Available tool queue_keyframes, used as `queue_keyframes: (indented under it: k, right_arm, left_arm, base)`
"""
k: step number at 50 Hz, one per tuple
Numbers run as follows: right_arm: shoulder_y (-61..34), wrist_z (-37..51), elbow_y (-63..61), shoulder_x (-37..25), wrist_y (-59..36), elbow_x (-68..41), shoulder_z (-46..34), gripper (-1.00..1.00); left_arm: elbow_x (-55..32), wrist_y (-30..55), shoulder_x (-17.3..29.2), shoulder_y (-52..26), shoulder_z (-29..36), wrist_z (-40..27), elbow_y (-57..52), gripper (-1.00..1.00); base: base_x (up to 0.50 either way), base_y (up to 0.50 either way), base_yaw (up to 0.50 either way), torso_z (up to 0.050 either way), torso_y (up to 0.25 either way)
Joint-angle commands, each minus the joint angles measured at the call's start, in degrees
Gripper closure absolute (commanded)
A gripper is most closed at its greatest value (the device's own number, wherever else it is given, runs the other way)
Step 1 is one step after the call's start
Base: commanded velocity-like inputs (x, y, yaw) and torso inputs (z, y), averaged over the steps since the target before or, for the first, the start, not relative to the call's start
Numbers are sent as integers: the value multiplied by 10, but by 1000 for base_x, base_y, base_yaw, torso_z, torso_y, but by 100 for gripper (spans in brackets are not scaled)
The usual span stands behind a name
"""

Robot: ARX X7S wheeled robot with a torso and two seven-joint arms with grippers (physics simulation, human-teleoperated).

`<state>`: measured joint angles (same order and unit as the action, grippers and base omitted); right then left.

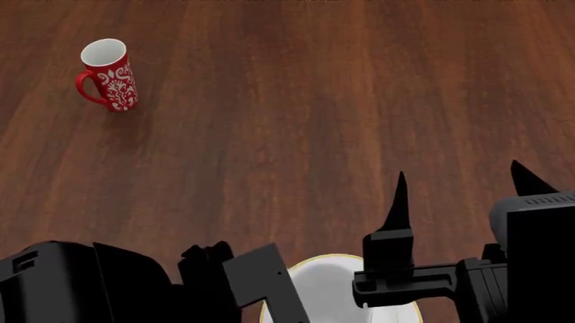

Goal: Put the white mug on the plate.

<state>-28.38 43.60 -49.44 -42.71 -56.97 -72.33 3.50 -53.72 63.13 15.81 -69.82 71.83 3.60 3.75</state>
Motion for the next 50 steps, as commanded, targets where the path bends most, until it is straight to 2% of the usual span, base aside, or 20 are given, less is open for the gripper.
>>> queue_keyframes:
  k: [1,8,18,24,34,35,36,37,41,42,50]
  right_arm:
    - [-7,13,-9,-6,0,-18,4,-100]
    - [-20,25,-13,-12,-4,-36,5,-100]
    - [-39,26,-7,-10,-9,-36,-9,-100]
    - [-39,26,-7,-11,-7,-37,-10,-100]
    - [-42,31,-7,-12,-7,-42,-12,-100]
    - [-41,32,-8,-13,-7,-43,-12,-100]
    - [-41,34,-8,-14,-7,-44,-12,-100]
    - [-40,35,-9,-15,-7,-47,-10,-100]
    - [-41,37,-9,-16,-6,-49,-10,-100]
    - [-40,36,-9,-17,-6,-48,-10,-100]
    - [-31,29,-10,-19,1,-43,-6,-100]
  left_arm:
    - [-32,52,33,-25,-14,-30,-70,-100]
    - [-96,104,77,-75,-58,-48,-171,-100]
    - [-187,165,121,-152,-146,-100,-223,-100]
    - [-235,188,166,-183,-184,-131,-262,-100]
    - [-345,158,257,-156,-265,-240,-326,-100]
    - [-337,158,264,-157,-266,-241,-336,-100]
    - [-352,155,273,-154,-272,-272,-334,-100]
    - [-345,151,285,-153,-276,-257,-356,-100]
    - [-379,126,325,-142,-305,-302,-383,-100]
    - [-408,114,338,-136,-313,-323,-383,-100]
    - [-402,4,446,-46,-390,-348,-456,-100]
  base:
    - [0,0,0,0,0]
    - [0,0,0,0,0]
    - [0,0,0,0,0]
    - [0,0,0,0,0]
    - [0,0,0,0,0]
    - [0,0,0,0,0]
    - [0,0,0,0,0]
    - [0,0,0,0,0]
    - [0,0,0,0,0]
    - [0,0,0,0,0]
    - [0,0,0,0,0]
